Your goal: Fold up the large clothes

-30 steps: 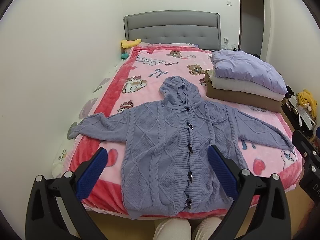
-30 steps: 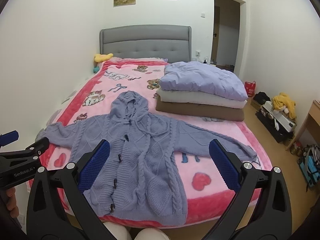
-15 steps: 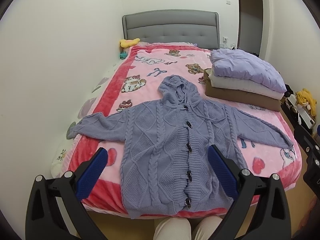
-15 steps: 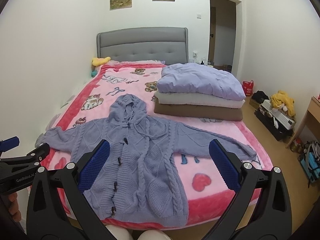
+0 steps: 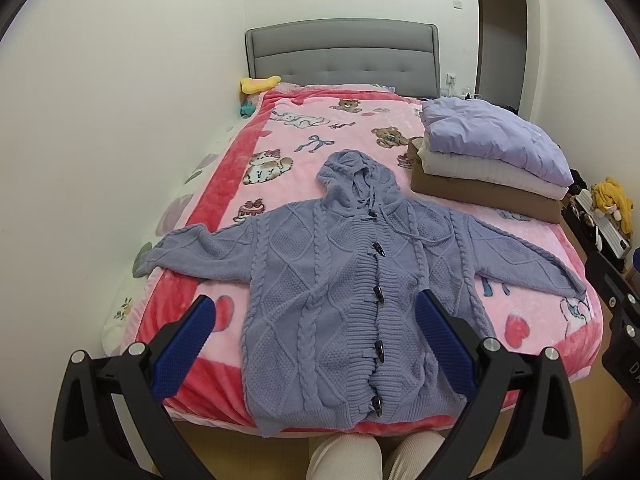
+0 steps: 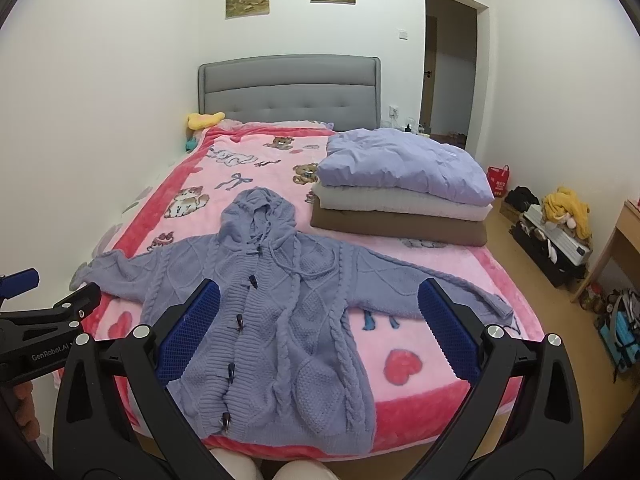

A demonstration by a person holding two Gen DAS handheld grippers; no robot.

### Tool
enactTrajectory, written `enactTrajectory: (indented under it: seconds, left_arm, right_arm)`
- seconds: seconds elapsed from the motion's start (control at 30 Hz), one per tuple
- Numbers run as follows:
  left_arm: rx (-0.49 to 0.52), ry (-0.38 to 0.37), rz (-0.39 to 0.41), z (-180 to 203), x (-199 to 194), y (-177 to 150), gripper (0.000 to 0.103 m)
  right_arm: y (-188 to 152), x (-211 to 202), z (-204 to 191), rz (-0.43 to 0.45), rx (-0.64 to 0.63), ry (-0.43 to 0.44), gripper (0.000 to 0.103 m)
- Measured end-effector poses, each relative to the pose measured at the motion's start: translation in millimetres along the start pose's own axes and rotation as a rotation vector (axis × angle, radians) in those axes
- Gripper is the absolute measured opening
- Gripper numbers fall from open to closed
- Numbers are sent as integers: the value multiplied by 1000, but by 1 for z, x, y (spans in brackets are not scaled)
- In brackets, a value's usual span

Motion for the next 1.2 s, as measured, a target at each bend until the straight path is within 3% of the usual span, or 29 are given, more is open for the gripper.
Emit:
enactTrajectory:
  seconds: [0.97, 1.2]
  left_arm:
    - [8, -3, -20, 5, 9, -3, 98]
    - [-2, -51, -72, 7, 41, 5, 98]
  right_arm:
    - [-1, 7, -3, -15, -1, -1, 95]
    - [-4, 34, -3, -15, 9, -4, 95]
Point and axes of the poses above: each gripper's, at about its wrist camera, not at the fingertips, and x roughly the way its jaws point, z to its right, y to its top, the point moved 1 cm from there along x, roughly the way its jaws point, and after that the axes turned 9 degrees about y, right-handed, at the moved point
